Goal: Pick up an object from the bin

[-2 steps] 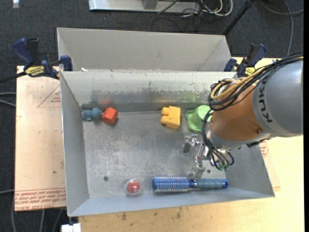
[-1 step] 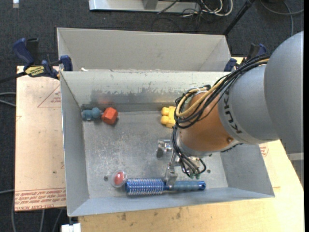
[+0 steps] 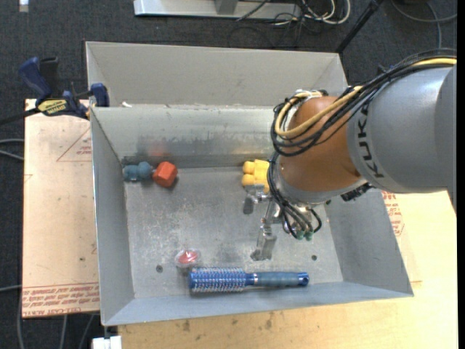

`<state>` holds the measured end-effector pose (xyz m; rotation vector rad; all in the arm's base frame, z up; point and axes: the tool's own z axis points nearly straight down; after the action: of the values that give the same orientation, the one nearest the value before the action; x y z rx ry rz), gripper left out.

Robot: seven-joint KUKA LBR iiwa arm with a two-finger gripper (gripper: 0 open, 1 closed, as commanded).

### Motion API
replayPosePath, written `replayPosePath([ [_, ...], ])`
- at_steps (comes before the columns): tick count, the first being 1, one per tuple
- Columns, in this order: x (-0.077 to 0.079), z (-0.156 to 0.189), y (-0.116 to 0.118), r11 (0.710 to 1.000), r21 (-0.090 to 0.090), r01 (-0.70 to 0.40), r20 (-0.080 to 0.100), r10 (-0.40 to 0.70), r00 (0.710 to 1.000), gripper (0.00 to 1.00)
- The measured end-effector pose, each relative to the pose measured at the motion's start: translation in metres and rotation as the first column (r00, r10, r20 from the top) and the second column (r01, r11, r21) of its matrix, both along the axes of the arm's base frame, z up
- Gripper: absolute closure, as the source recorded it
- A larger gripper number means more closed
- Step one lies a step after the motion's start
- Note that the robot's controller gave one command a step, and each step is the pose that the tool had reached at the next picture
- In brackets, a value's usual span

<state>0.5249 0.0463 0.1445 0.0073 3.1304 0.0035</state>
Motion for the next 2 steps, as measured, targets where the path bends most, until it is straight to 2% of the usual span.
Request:
replayPosePath([
  [1,-0.0407,-0.0741,-0.0081,1.0,0.0,0.023,0.002,-0.023,1.0,0.0],
  [2,-0.039,-0.072,0.0006,0.994,-0.002,-0.109,0.003,0.109,0.994,0.0],
])
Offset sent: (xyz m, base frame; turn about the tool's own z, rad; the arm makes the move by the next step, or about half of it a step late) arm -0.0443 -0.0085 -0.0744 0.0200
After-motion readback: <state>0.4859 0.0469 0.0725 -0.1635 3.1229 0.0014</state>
